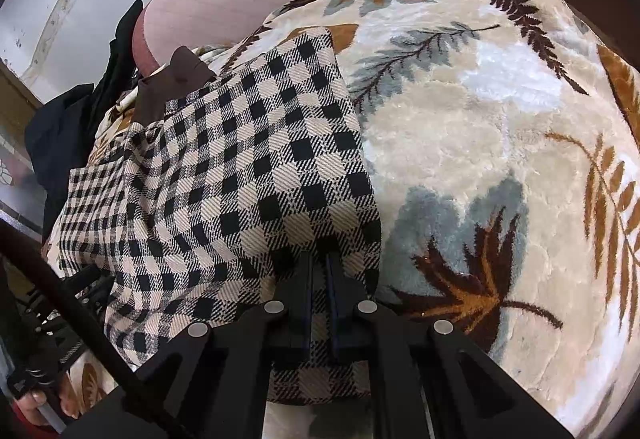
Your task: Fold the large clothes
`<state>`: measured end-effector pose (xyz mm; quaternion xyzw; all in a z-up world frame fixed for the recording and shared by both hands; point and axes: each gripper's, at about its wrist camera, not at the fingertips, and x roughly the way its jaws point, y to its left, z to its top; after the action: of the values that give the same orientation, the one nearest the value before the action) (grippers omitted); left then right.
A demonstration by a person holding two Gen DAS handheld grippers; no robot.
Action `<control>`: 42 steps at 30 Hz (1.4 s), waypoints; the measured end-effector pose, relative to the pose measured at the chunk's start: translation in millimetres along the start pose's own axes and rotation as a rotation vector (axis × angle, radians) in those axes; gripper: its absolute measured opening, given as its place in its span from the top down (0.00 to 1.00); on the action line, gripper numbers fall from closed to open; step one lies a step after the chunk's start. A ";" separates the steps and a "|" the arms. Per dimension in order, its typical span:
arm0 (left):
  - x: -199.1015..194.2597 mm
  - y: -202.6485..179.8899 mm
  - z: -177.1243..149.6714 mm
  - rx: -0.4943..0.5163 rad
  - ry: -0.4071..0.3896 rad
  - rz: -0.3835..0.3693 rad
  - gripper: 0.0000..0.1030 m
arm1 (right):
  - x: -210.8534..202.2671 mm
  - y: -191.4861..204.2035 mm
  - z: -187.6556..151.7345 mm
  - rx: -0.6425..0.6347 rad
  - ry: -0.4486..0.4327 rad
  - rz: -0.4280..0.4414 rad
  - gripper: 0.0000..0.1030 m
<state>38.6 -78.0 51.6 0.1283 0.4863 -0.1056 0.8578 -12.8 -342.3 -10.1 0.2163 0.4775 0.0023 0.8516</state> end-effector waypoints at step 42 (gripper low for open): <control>30.7 -41.3 1.9 -0.006 -0.049 -0.114 0.65 | 47.1 10.6 12.7 0.203 -0.058 0.282 0.77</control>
<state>43.0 -119.4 21.3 0.0953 0.4722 -0.1559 0.8624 25.3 -327.5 -38.7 0.3661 0.4155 0.0672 0.8300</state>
